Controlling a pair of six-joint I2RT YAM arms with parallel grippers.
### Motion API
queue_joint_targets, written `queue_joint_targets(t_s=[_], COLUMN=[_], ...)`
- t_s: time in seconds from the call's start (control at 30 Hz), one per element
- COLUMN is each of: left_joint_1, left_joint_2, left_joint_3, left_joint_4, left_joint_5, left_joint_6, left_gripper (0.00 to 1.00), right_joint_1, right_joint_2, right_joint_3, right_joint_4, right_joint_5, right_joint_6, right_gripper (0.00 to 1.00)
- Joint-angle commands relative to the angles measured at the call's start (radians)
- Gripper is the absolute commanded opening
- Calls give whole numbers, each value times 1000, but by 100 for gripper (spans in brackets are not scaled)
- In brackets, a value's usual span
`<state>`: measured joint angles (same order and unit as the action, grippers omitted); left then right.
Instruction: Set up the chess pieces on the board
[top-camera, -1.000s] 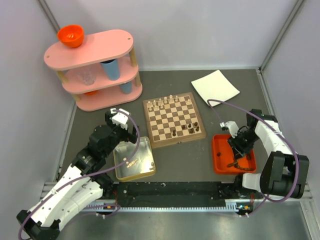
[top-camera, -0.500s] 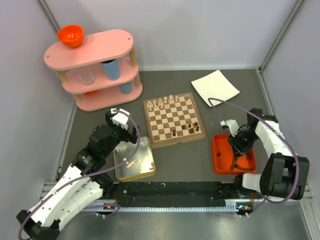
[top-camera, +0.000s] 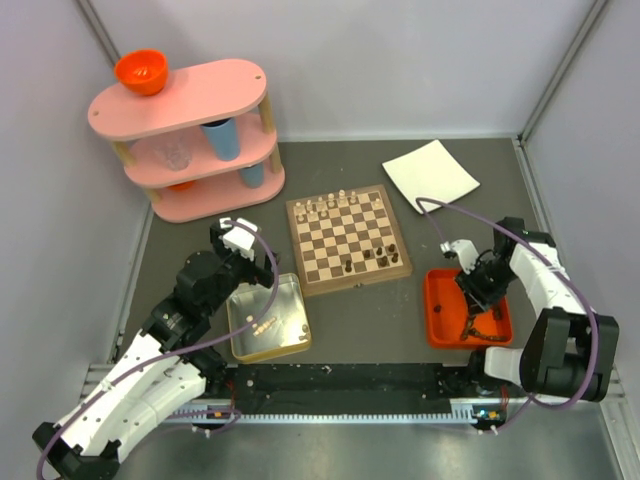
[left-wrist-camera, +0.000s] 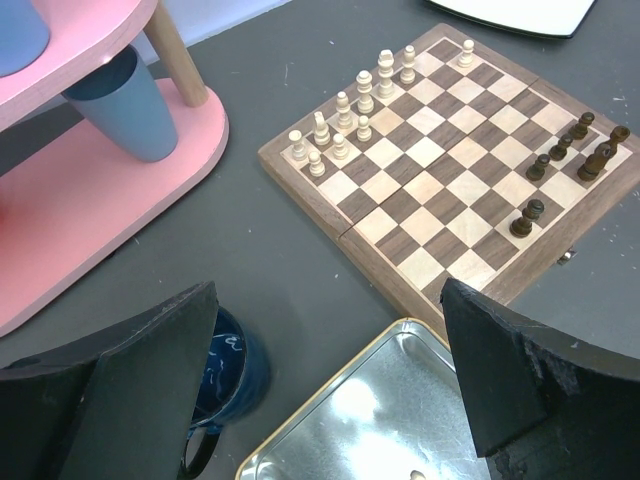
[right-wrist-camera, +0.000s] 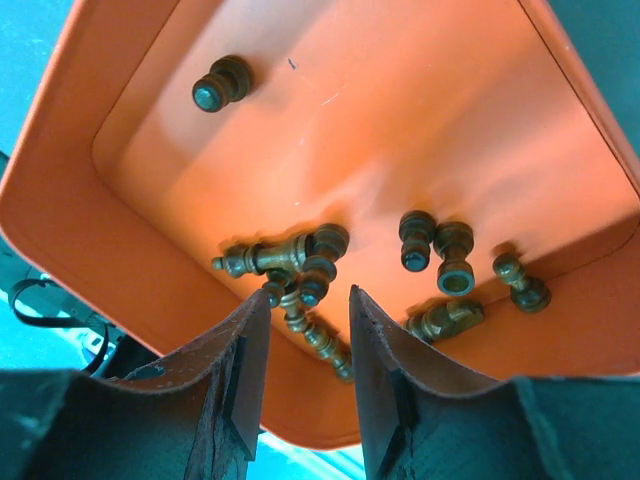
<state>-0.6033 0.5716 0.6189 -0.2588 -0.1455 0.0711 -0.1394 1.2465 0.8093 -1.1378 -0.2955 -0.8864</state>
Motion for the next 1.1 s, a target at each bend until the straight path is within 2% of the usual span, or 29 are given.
queue_joint_targets(t_s=[0.0, 0.13, 0.23, 0.33, 0.47, 0.57, 0.9, 1.07], left_joint_1=[5, 7, 5, 5, 7, 5, 5, 5], left_joint_2=[-12, -12, -10, -10, -9, -10, -12, -7], left_joint_3=[30, 30, 30, 30, 30, 30, 25, 22], left_joint_4=[35, 36, 35, 35, 35, 35, 35, 36], left_joint_5=[9, 11, 9, 11, 9, 6, -11, -25], left_joint_6=[-2, -4, -2, -2, -2, -2, -2, -2], left_gripper=[99, 99, 99, 99, 99, 99, 99, 99], right_joint_1=[6, 8, 11, 11, 11, 11, 11, 12], right_joint_2=[22, 36, 45, 45, 41, 22, -104, -121], right_joint_3=[-25, -44, -56, -56, -50, -29, 123, 234], right_joint_4=[52, 67, 69, 69, 64, 47, -132, -180], right_joint_5=[13, 12, 13, 13, 16, 24, 44, -51], right_joint_6=[15, 20, 20, 20, 20, 18, -65, -72], right_gripper=[37, 37, 33, 25, 10, 4, 1, 1])
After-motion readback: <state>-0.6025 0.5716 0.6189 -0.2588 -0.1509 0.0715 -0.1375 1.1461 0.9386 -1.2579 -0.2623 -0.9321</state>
